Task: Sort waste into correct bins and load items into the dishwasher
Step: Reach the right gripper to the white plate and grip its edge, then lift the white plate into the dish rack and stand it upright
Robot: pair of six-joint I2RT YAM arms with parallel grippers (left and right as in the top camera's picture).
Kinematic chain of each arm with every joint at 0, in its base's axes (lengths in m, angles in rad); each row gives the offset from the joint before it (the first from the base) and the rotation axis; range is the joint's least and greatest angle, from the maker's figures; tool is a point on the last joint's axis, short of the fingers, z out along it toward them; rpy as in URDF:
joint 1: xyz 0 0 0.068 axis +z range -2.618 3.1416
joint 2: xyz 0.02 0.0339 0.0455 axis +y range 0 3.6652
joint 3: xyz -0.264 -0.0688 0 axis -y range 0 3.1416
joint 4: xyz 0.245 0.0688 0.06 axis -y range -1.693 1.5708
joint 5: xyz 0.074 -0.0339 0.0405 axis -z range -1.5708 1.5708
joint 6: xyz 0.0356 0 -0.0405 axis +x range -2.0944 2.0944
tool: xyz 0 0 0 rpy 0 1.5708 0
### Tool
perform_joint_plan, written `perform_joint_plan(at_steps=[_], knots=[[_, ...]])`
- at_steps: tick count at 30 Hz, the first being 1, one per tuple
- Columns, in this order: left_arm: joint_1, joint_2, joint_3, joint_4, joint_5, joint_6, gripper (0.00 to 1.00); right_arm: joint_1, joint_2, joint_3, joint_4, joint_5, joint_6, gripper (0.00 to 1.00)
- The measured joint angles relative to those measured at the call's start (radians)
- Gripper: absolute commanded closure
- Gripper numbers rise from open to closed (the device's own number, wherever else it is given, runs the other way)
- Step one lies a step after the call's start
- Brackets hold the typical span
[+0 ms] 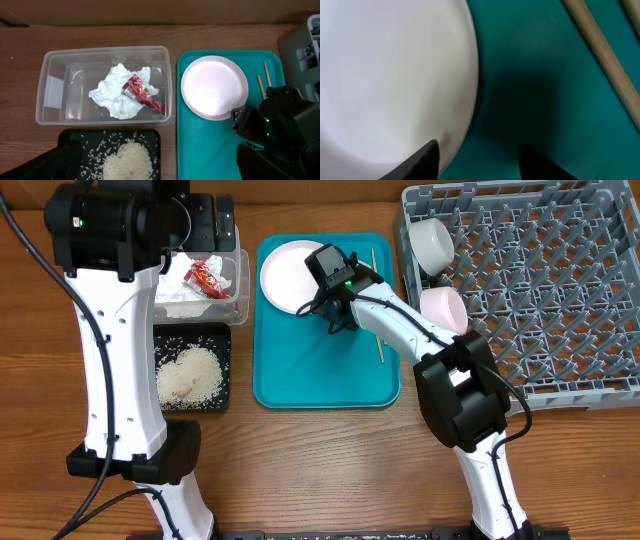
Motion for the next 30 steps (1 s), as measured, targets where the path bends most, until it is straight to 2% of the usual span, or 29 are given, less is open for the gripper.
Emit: perform_joint_plan(at_steps=[5, 10, 12, 22, 30], knots=[[0.0, 0.0, 0.0, 0.0, 0.0, 0.0, 0.0, 0.0, 0.013, 0.001, -0.018, -0.001, 0.002, 0.55], [0.0, 0.0, 0.0, 0.0, 0.0, 0.0, 0.0, -0.001, 0.013, 0.006, -0.069, -0.023, -0.008, 0.87], [0.0, 0.0, 0.0, 0.0, 0.0, 0.0, 0.0, -0.006, 0.013, 0.01, -0.084, -0.045, -0.027, 0.96], [0.0, 0.0, 0.0, 0.0, 0.0, 0.0, 0.0, -0.087, 0.014, 0.085, -0.2, -0.151, -0.211, 0.96], [0.0, 0.0, 0.0, 0.0, 0.0, 0.0, 0.0, -0.164, -0.042, 0.195, -0.321, -0.072, -0.404, 0.96]])
